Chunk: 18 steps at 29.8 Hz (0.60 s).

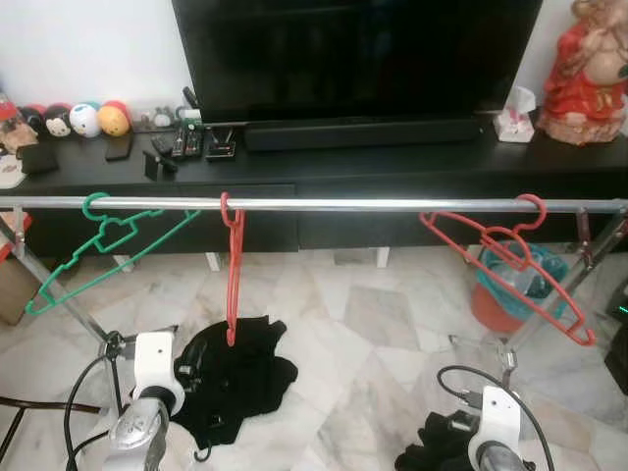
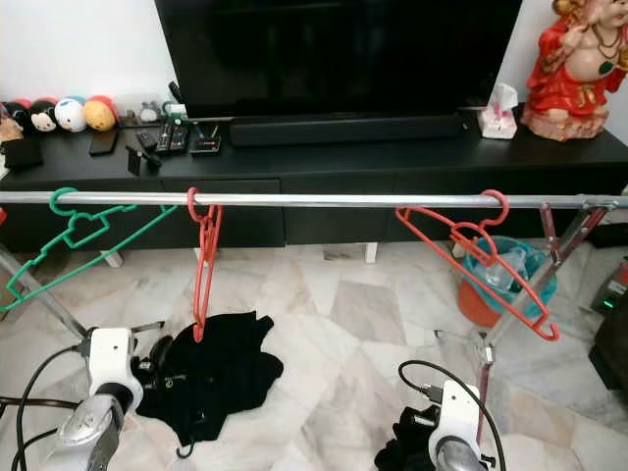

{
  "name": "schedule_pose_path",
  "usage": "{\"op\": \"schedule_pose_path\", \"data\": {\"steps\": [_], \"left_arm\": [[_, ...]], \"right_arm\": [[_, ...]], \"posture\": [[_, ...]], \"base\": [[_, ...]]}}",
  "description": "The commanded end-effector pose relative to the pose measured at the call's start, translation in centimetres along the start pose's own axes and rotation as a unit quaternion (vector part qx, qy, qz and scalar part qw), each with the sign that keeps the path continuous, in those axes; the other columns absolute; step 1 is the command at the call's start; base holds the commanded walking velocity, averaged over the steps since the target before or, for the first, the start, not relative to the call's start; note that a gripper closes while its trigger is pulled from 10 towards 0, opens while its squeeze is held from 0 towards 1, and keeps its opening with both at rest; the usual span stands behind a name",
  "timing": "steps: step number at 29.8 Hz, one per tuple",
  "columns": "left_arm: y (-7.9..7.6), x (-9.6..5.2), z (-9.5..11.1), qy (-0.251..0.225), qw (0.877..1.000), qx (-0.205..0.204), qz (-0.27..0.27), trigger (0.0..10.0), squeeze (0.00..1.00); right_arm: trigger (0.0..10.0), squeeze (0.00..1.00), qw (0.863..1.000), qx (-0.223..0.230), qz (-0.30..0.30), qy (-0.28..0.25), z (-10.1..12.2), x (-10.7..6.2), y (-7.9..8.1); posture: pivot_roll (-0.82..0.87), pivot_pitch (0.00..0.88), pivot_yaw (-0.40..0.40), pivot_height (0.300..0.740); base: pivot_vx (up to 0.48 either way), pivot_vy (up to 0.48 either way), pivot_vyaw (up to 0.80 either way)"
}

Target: Hang hanger

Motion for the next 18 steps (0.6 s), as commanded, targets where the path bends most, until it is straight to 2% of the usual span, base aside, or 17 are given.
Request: {"op": "schedule_pose_path", "data": {"steps": [1, 8, 18], "left_arm": [[0.15, -0.32, -0.54, 0.005, 1.0, 0.009, -0.003, 10.0, 0.0], [0.08, -0.4, -1.45, 0.014, 1.0, 0.012, -0.007, 10.0, 0.0], [-0.44, -0.33, -1.37, 0.008, 1.0, 0.009, -0.015, 10.0, 0.0]], "right_arm": [[10.0, 0.0, 1.0, 0.002, -0.001, -0.004, 0.2, 0.01, 0.02], [10.0, 0.0, 1.0, 0.003, -0.001, -0.005, 0.28, 0.02, 0.09], [10.0, 0.0, 1.0, 0.003, -0.003, -0.007, 0.37, 0.04, -0.07]], "posture": [[-0.04, 0.0, 0.042, 0.74], [-0.04, 0.0, 0.042, 0.74], [-0.04, 0.0, 0.039, 0.74]], "base": [[0.0, 0.0, 0.0], [0.0, 0.0, 0.0], [0.0, 0.0, 0.0]]}}
Point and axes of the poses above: a point about 5 cm out from each wrist's last joint towards the gripper, its own x axis pointing out of the wrist towards the gripper, its own z axis along the axis of the wrist's last joint, y = z × x, the point moved 6 cm from there along x, pointing out of the wrist towards the gripper, and after that the axes turned 7 degrees about -x, right-handed, at the moved point
